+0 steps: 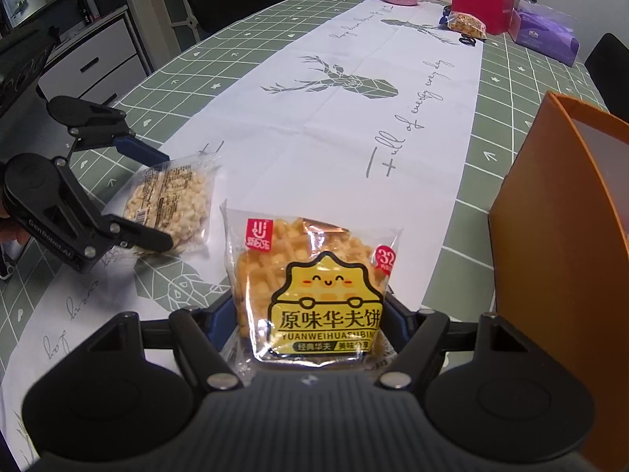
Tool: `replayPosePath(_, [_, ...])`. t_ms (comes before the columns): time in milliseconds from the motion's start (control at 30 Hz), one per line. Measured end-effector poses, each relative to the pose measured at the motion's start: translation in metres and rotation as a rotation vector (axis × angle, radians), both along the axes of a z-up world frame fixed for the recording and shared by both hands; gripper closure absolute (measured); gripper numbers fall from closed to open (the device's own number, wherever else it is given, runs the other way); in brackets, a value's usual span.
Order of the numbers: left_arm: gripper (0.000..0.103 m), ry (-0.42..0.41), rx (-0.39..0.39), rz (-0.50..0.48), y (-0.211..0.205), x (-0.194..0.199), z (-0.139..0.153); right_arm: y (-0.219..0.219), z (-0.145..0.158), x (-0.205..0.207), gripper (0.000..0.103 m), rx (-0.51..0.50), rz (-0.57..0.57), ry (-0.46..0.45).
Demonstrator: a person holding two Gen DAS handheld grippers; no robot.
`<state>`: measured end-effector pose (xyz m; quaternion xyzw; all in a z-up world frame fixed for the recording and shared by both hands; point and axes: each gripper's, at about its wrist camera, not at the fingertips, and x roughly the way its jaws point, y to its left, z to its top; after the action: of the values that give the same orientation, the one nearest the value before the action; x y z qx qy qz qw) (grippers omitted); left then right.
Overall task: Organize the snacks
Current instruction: 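Carry the peanut bag in the left gripper and waffle packet in the right gripper to the box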
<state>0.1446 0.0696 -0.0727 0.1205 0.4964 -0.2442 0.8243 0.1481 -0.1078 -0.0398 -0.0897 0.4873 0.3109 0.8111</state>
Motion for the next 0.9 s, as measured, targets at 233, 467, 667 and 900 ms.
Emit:
replayPosePath(233, [0.000,-0.024,0.029,-0.084,-0.020,-0.013,-0.005,0.002,-0.001,-0.001,0.030,-0.008,0.005,-0.003])
replayPosePath(467, [0.010,-0.014,0.049,-0.068,-0.021,-0.016,-0.002,0.002,0.000,0.000,0.031,-0.005,0.002,-0.001])
replayPosePath(667, [0.010,-0.005,0.041,-0.037,-0.012,-0.016,0.004,0.001,0.003,-0.002,0.031,-0.001,0.005,-0.011])
replayPosePath(900, [0.010,-0.060,0.006,-0.008,-0.013,-0.014,0.035,-0.006,0.026,-0.004,0.031,0.013,-0.017,-0.050])
